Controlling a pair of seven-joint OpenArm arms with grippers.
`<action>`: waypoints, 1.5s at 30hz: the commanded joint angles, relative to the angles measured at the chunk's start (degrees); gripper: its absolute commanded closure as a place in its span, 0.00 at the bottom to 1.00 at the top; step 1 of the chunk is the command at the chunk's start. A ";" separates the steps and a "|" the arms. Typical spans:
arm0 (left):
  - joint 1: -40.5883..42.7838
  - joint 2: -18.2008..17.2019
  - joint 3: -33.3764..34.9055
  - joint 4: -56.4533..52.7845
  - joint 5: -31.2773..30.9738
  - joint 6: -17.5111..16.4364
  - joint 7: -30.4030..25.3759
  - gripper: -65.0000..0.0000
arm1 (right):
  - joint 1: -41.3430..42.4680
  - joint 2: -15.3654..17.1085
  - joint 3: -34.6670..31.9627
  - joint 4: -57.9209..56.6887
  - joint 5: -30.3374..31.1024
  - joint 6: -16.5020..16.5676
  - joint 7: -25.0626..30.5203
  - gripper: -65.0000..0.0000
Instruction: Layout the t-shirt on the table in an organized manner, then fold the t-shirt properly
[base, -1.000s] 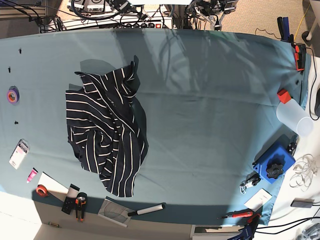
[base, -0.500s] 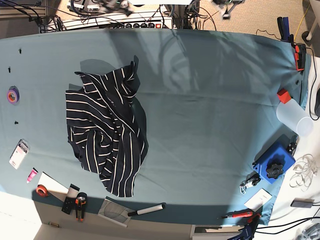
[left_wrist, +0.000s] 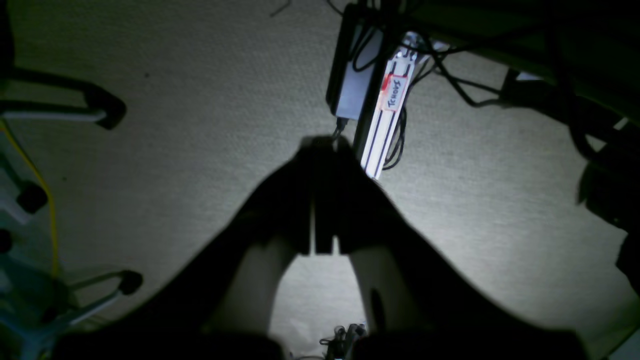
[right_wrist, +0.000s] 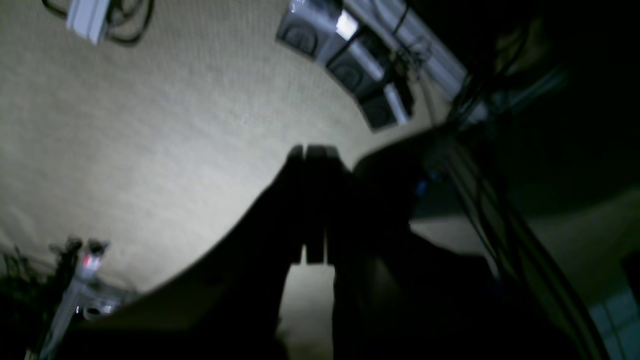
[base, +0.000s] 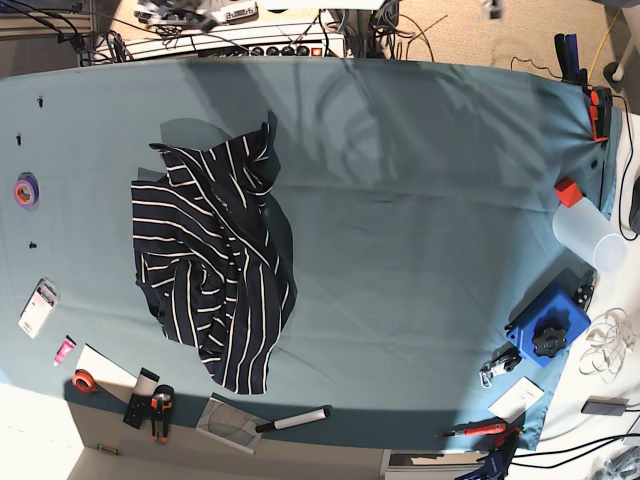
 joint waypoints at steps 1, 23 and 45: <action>2.23 -0.79 -0.11 2.71 -1.03 -0.13 0.22 1.00 | -1.42 1.49 0.13 2.43 0.35 0.04 -0.96 1.00; 29.64 -1.60 -0.22 58.21 -6.10 0.09 9.68 1.00 | -21.92 12.15 11.69 49.16 0.52 -11.52 -17.70 1.00; 24.46 -1.57 -0.20 82.07 -6.08 0.07 15.37 1.00 | -22.75 11.85 37.31 73.51 0.48 -10.01 -19.17 1.00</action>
